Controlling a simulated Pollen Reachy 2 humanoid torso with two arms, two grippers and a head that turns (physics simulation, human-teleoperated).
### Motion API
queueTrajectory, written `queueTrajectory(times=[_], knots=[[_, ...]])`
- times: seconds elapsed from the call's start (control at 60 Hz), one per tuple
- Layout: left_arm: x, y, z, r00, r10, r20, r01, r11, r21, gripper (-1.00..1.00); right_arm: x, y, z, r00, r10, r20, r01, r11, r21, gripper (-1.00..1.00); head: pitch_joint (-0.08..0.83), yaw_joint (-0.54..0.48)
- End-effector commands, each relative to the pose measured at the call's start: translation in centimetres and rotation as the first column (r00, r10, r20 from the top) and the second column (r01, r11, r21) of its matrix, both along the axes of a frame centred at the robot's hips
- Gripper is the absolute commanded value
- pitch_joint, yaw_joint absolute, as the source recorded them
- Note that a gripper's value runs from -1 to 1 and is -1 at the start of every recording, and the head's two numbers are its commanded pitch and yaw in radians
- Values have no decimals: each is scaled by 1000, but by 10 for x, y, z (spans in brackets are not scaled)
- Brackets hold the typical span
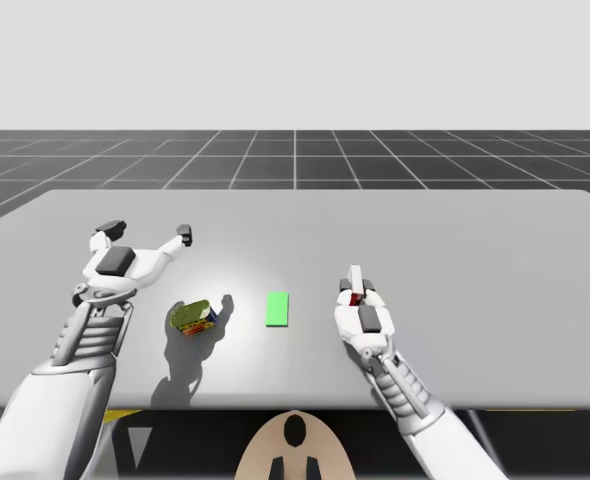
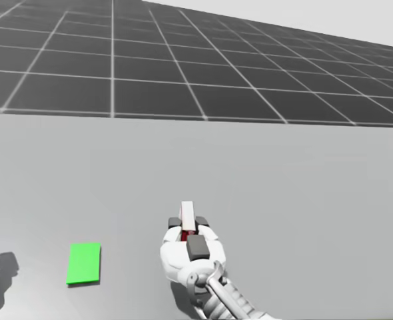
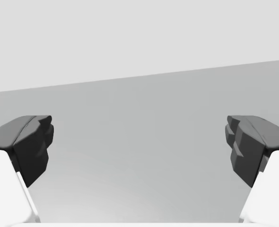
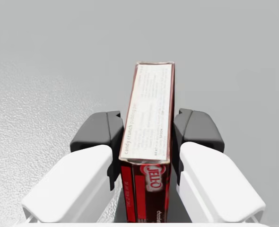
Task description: Look at the card. If it is red, pick the object on the left. If it is green, pick the object on the right.
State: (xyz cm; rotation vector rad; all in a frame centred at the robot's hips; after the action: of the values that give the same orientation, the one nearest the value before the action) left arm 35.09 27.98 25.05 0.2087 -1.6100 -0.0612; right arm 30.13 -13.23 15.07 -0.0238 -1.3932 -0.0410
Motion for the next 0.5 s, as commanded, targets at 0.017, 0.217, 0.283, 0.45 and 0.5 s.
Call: queueTrajectory(times=[0.017,0.217,0.283,0.45,0.5], knots=[[0,0,-1,1000,1,-2,-1,1000,1,-1000,-8,30,3,999,32,-12,-30,994,107,1000,352,-277],[0,-1,-1,1000,1,-2,-1,1000,0,-1000,-11,28,14,999,41,8,-41,993,115,1000,289,-282],[0,0,-1,1000,2,-1,-2,1000,-2,-1000,-15,27,28,997,67,39,-72,988,139,1000,285,-279],[1,0,-1,1000,3,-4,-3,1000,-3,-1000,-26,14,87,981,105,166,-128,982,136,1000,279,-276],[1,0,-2,1000,4,-6,-4,1000,-2,-1000,-30,9,107,973,106,206,-136,981,136,1000,276,-278]])
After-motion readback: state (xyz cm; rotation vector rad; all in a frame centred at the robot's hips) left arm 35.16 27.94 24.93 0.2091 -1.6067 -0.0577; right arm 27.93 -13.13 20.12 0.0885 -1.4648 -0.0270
